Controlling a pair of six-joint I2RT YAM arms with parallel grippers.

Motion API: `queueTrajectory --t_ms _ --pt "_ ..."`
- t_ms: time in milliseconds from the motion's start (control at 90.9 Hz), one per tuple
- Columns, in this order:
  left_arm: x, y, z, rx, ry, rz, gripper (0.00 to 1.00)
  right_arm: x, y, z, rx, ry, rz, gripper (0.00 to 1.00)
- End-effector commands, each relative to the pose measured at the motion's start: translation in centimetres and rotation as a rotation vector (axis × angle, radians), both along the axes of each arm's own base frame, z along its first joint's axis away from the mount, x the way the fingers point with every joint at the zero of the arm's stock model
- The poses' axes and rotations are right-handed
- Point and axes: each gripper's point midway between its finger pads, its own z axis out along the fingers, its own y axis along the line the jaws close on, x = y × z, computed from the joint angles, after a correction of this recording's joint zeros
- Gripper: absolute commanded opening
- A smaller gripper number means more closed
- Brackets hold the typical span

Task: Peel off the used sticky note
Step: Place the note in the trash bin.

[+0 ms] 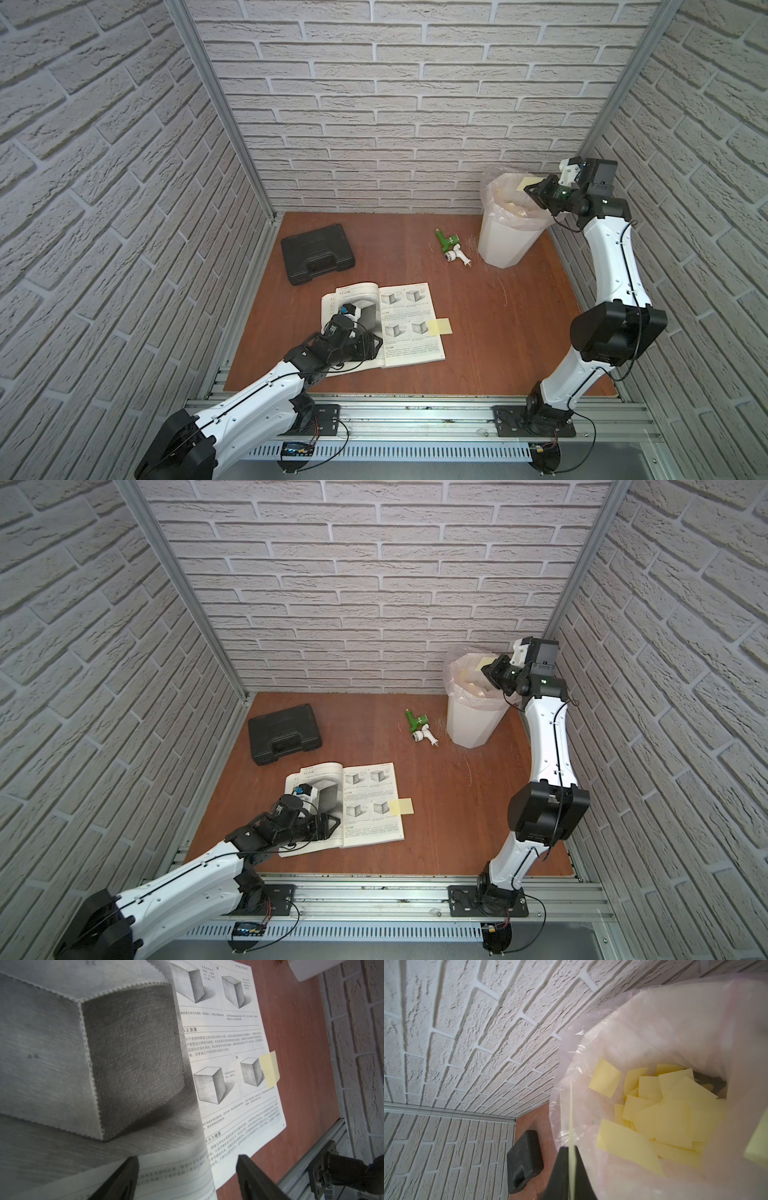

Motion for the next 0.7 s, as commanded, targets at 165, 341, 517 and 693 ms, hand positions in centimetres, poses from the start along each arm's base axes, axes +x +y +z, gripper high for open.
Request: queueTrajectory --t_ms 165,341,517,693 --pt "0.6 -0.4 1.6 -0.024 -0.054 -0.015 0.79 0.5 -1.3 1.5 -0.048 0.026 -0.019 0.27" --pt "0.5 -0.3 1.9 -0.026 -0.063 -0.017 0.79 0.4 -1.6 1.7 -0.055 0.035 -0.026 0.43" --pt "0.6 -0.6 2.4 -0.036 -0.07 -0.024 0.79 -0.3 -1.0 2.3 -0.048 0.029 -0.01 0.47" --pt "0.7 -0.8 3.0 -0.042 -0.081 -0.033 0.79 -2.0 1.1 3.7 -0.057 -0.019 0.03 0.48"
